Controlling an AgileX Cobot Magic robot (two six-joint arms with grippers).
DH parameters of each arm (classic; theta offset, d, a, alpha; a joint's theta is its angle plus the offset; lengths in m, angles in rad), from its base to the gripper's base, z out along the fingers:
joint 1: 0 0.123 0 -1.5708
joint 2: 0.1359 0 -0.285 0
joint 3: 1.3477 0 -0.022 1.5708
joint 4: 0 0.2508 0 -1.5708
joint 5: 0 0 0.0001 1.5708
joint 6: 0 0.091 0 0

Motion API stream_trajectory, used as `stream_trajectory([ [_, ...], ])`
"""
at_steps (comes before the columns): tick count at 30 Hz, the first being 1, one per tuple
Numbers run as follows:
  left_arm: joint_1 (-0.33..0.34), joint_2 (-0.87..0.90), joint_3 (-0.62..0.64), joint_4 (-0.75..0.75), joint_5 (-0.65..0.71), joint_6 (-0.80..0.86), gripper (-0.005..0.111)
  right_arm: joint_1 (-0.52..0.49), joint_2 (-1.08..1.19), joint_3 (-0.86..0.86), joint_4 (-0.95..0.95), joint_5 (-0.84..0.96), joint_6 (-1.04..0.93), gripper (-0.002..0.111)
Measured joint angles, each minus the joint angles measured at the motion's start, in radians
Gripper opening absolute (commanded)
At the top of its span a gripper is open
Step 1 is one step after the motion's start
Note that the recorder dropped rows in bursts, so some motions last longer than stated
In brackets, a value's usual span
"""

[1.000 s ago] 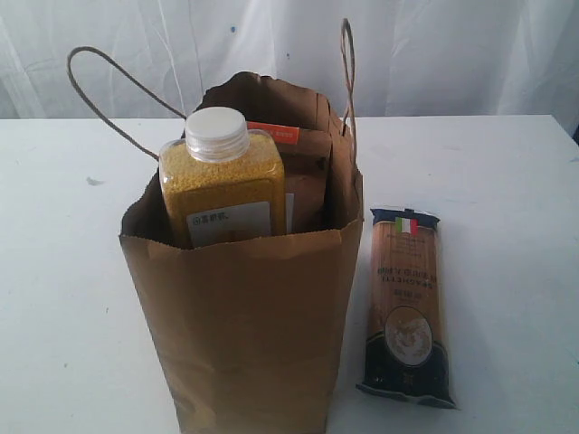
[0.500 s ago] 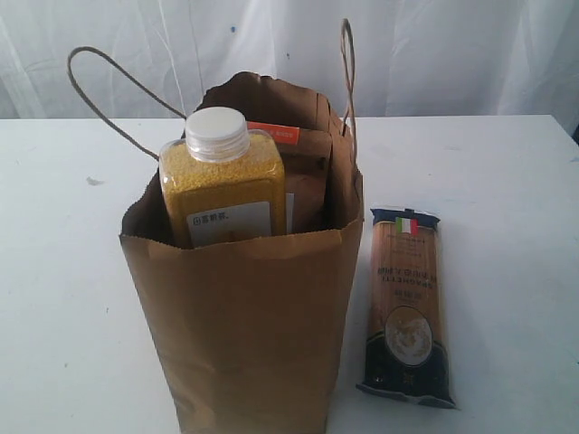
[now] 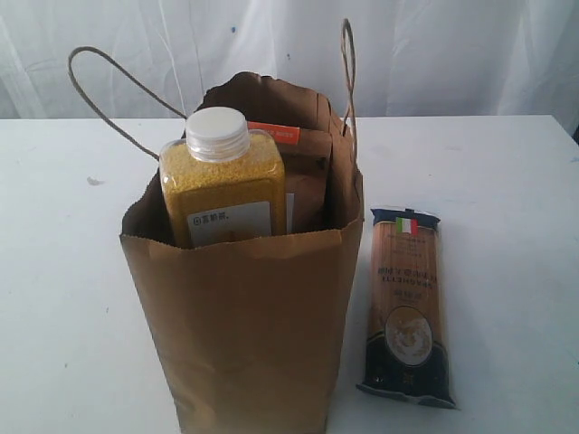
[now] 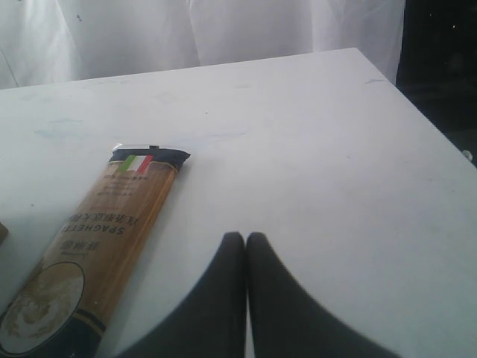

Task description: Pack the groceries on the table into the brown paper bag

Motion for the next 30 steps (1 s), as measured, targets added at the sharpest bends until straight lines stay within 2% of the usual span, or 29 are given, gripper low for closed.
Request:
stream_trajectory([
  [12,0.138,-0.054,0.134,0.0,0.017,-0.013,0.0,0.0,0.0,0.0,0.0,0.0,0.0,0.0],
  [16,0.196,-0.054,0.135,0.0,0.022,-0.015,0.0,0.0,0.0,0.0,0.0,0.0,0.0,0.0],
  [21,0.31,-0.054,0.135,0.0,0.02,-0.015,0.0,0.0,0.0,0.0,0.0,0.0,0.0,0.0],
  [25,0.377,-0.054,0.135,0.0,0.019,-0.015,0.0,0.0,0.0,0.0,0.0,0.0,0.0,0.0],
  [30,0.406,-0.054,0.135,0.0,0.018,-0.015,0.0,0.0,0.0,0.0,0.0,0.0,-0.004,0.0],
])
